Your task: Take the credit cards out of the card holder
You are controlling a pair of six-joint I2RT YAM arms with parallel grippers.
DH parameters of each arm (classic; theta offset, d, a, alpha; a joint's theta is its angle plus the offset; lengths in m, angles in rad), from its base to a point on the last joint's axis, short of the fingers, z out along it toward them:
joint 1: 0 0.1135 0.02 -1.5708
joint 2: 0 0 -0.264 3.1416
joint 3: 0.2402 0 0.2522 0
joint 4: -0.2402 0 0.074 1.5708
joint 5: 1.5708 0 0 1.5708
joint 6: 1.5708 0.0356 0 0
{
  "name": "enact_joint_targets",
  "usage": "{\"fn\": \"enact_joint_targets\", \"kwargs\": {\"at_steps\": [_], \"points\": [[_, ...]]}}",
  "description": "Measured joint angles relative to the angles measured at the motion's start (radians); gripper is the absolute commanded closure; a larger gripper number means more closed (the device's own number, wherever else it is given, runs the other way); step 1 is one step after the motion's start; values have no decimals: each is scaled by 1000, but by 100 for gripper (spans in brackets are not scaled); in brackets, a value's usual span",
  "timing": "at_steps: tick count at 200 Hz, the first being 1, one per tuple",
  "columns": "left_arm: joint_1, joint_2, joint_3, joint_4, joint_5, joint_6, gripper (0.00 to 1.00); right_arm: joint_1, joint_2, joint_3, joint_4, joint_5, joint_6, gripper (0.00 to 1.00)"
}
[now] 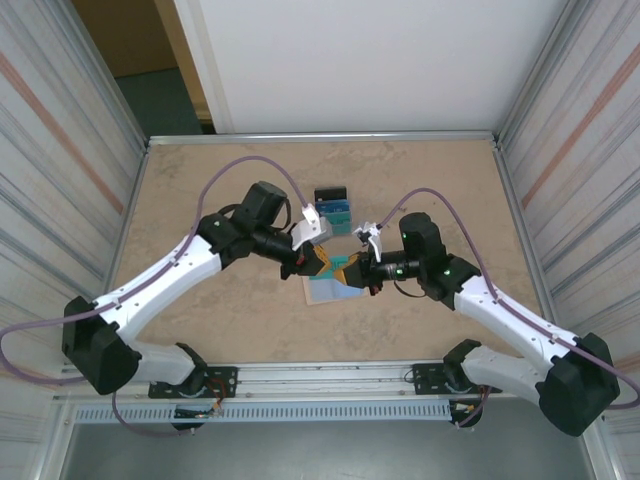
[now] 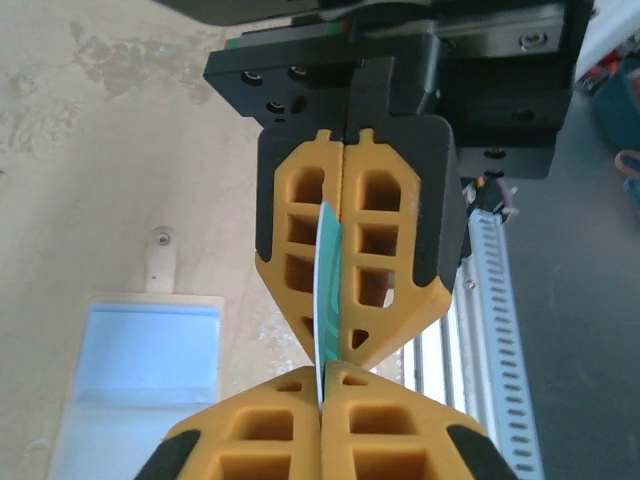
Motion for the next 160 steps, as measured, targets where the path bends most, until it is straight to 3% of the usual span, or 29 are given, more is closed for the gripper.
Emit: {"fn": "enact_joint_targets", "kwargs": {"at_steps": [9,23,38,82,121,160], "points": [[0,5,6,-10,5,10,100,0,0,0,-2,4,-6,91],[3,11,14,-11,5,29,100,0,-1,3,-6,26,-10,62],[6,15,16,-5,-13,54,100,-1,-12,3,-27,69,-14,43],[46,85,20,80,-161,174,100,-23,-130,-1,-90,348,-17,0],[93,237,55,219,-209,285,100,-61,-173,-1,-154,644,46,1],[147,435,197,282,-198,358,100,-71,-185,-1,-237,871,140,1]]}}
